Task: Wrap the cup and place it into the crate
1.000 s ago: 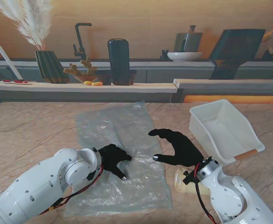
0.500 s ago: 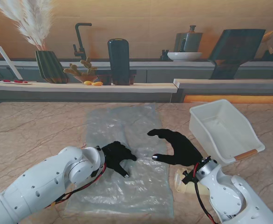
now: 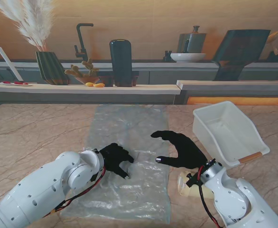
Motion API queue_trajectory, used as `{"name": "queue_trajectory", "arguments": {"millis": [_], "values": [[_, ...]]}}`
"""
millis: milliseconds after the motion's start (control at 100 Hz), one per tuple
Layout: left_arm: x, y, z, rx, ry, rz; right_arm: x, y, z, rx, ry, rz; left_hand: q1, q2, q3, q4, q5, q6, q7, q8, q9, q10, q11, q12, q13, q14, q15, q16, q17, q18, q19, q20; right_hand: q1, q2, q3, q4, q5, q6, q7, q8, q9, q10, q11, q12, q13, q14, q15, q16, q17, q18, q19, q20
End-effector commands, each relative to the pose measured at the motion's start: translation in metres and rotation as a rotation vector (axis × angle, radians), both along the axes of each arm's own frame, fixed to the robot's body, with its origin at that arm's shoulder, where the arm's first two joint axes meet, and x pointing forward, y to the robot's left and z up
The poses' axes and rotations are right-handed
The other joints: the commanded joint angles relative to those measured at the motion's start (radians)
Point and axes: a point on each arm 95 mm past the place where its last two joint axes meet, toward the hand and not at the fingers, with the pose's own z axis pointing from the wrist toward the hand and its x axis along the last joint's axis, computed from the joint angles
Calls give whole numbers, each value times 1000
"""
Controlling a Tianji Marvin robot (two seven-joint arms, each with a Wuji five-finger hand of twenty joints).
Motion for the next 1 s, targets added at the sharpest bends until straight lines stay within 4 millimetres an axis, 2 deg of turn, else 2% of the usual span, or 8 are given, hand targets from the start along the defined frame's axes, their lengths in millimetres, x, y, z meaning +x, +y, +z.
{"name": "queue_trajectory", "arguments": {"millis": [0,190,300,550,670,810,910,990], "values": [[-6,-5,-3,-24,5,1,-4,0,2,11,-25,-2,0,30,10,16,-2,-19,26,9,-5,3,0,7,9,15,4,-5,2,21,0,-10,-17,30,-17,24,4,-28,-8,-6,21,-5,-20,9,12,-11,-1,8,4,-6,10,28],[-6,-10,2,-105,-2,56,-9,-10,5,-17,-55,-14,8,45,4,16,-30,-32,3,-1,-8,7,-7,6,10,21,4,-3,2,23,14,0,-12,17,-16,24,-1,-29,-9,-6,17,-6,-22,8,10,-12,-3,7,2,-10,8,27],[-6,-9,5,-133,-28,86,-15,-19,10,-65,-79,-8,8,54,-3,16,-43,-11,-6,-7,-14,12,-11,5,8,27,4,-2,7,28,29,9,-5,1,-13,23,2,-10,-9,-6,14,1,-22,9,9,-5,-2,7,6,-11,6,24],[-17,5,18,-263,-129,171,-39,-40,10,-318,-87,19,15,57,-29,20,-55,17,-24,-26,-18,21,-11,2,16,37,13,-1,18,54,102,40,7,-48,-4,19,-20,33,-40,-15,-11,11,-31,8,-10,17,-13,-2,10,0,-14,6],[-34,15,29,-361,-170,209,-53,-51,6,-455,-75,18,15,58,-33,19,-46,19,-24,-28,-14,24,-13,0,19,38,12,-2,7,65,117,44,16,-59,0,17,-29,56,-58,-19,-10,19,-29,10,-7,23,-12,-5,18,-1,-14,1],[-59,26,37,-532,-212,235,-67,-62,-1,-583,-69,11,20,41,-37,17,-1,20,-23,-33,27,33,-18,-5,53,51,14,-4,26,95,140,49,29,-75,0,16,-44,45,-75,-19,-9,24,-29,10,4,28,-6,-5,35,2,-7,-1],[-76,35,42,-636,-229,251,-71,-67,-6,-639,-58,8,22,32,-39,15,23,19,-20,-33,56,41,-17,-5,78,62,22,-1,47,111,158,55,63,-91,-7,14,-57,17,-75,-8,-27,40,-36,8,-12,45,-14,-16,44,-15,-16,-24],[-88,42,46,-685,-244,259,-70,-71,-11,-677,-43,2,21,33,-39,14,39,23,-26,-35,73,46,-24,-5,90,67,25,4,50,118,183,62,101,-120,-10,18,-93,-44,-60,6,-63,43,-45,0,-44,54,-26,-36,33,-28,-40,-63]]}}
